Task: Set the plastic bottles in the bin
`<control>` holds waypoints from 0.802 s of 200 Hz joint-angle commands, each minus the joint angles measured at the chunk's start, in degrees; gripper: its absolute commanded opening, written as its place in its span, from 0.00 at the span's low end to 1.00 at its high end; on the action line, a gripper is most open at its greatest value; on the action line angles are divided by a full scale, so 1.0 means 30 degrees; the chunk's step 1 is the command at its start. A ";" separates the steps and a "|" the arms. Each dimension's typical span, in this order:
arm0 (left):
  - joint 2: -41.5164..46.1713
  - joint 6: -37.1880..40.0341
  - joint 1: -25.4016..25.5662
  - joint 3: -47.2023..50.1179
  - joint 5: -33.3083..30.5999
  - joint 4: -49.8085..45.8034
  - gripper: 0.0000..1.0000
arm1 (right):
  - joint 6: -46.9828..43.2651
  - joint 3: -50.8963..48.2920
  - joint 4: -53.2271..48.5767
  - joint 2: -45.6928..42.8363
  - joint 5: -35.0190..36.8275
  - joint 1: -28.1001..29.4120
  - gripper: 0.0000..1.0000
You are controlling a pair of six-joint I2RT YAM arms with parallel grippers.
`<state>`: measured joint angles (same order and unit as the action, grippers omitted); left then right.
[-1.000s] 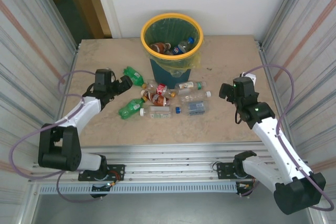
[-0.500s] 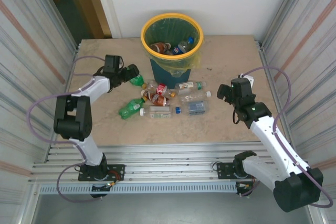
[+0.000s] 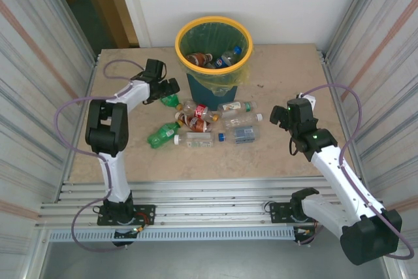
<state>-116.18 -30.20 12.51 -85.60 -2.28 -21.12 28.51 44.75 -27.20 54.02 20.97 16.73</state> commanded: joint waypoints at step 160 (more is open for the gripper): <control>-0.2493 0.1375 -0.0446 -0.1051 -0.1133 -0.2290 0.71 | 0.1059 -0.0320 0.0090 0.0369 0.0233 -0.0106 0.98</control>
<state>-122.48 -26.79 12.16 -89.52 -4.58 -26.59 29.67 44.38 -26.96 54.74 20.99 16.73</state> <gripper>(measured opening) 0.732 0.978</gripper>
